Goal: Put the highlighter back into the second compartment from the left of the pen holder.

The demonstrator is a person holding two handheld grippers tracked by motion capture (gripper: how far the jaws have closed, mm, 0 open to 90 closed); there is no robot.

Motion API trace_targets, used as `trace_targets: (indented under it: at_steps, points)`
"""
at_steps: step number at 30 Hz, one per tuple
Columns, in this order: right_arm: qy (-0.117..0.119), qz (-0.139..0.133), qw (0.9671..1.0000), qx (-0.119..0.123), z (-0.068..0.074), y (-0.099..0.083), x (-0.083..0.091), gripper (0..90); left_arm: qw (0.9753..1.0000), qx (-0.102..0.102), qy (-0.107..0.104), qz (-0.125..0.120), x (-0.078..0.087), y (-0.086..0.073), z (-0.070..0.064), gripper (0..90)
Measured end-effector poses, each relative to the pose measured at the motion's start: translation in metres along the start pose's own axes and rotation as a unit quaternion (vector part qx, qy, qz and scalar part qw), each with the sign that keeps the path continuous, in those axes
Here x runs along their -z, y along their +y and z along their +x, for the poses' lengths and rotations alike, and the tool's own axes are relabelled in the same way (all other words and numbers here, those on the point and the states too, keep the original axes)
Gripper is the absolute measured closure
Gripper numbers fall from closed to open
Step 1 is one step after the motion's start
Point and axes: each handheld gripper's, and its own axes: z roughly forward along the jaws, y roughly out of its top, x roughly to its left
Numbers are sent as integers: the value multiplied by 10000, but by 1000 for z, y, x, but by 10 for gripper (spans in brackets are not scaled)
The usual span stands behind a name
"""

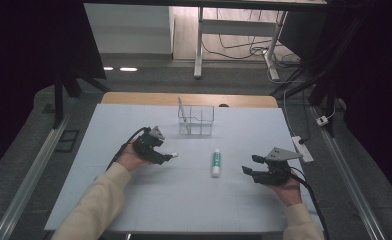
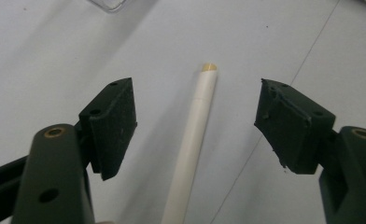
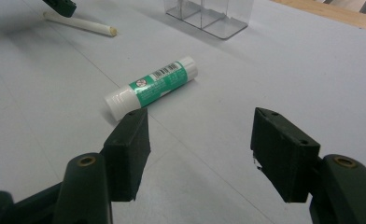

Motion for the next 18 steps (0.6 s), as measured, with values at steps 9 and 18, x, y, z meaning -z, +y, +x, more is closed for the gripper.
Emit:
trace_targets:
  at_steps: [9,18]
  points:
    - [10,29,10000,-37,-1,-2,-2,374,9997,-112,-154,137,-11,4,-2,335]
    - [17,68,10000,-33,-1,-2,-3,374,9994,-134,-175,269,-18,6,-2,382]
